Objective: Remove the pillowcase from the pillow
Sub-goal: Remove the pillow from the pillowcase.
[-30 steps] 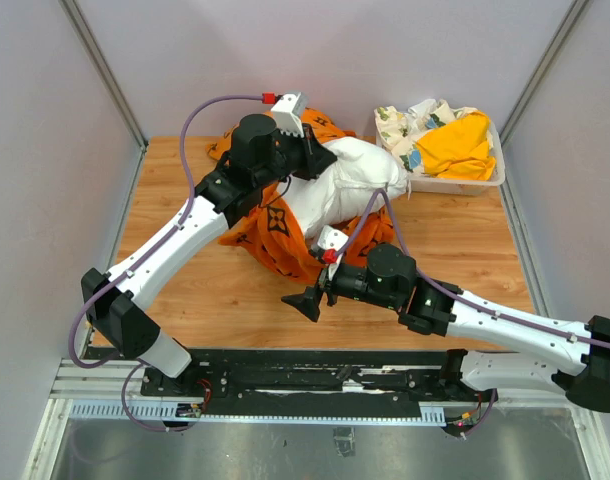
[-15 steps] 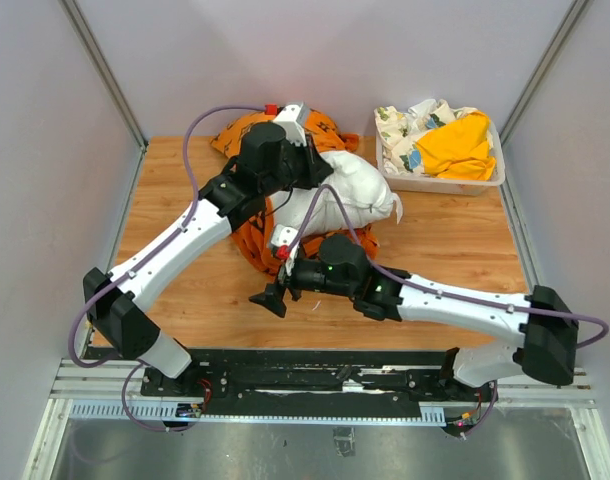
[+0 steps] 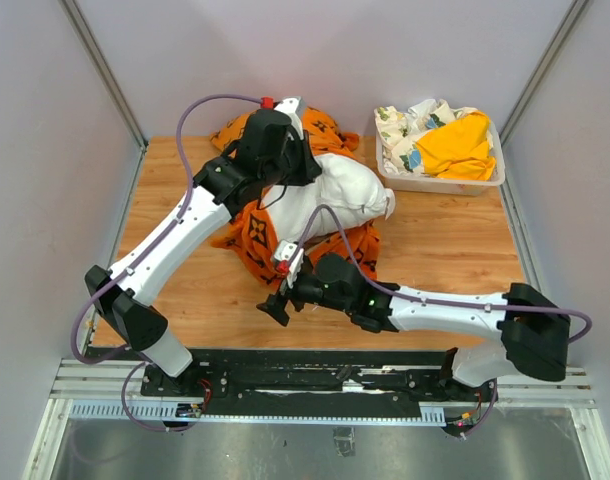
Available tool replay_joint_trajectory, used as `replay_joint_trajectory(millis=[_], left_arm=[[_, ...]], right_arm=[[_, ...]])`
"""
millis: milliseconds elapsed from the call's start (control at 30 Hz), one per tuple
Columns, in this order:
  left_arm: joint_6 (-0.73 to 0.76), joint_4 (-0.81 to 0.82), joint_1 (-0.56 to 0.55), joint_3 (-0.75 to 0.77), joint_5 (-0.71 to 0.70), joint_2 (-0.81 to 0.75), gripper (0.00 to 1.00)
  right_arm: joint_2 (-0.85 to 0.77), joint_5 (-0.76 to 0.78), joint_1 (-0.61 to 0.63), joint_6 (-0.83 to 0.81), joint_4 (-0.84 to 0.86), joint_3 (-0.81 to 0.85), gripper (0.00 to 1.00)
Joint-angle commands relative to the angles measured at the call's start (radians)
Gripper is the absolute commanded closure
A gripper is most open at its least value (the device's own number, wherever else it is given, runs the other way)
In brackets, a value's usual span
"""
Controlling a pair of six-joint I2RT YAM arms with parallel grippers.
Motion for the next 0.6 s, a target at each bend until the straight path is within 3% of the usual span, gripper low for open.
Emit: replay_joint_trajectory(millis=[0,100,200,300,400,567], left_arm=[[-0.012,0.528,0.029,0.117,-0.151,-0.053,1.00],[-0.005,0.546,0.035,0.075,-0.171,-0.080,1.00],[-0.023,0.578,0.035,0.031,-0.149,-0.094,1.00],[-0.046,0.609,0.036,-0.012,-0.113,-0.099,1.00],[-0.061,0.675,0.031,-0.063,-0.072,-0.097,1.00],[-0.034,0.655,-0.020,-0.008,-0.084,-0.027,1.00]], right_arm=[[-0.080,-0.165,0.123,0.082,-0.371,-0.113,0.01],[-0.303,-0.133,0.088,0.066,-0.440,-0.142,0.02],[-0.593,-0.226,-0.047,0.118,-0.421,-0.181,0.02],[-0.777,-0.260,-0.183,0.153,-0.395,-0.189,0.02],[-0.837,-0.203,-0.229,0.106,-0.470,-0.118,0.02],[-0.798,-0.150,-0.239,-0.016,-0.509,0.021,0.02]])
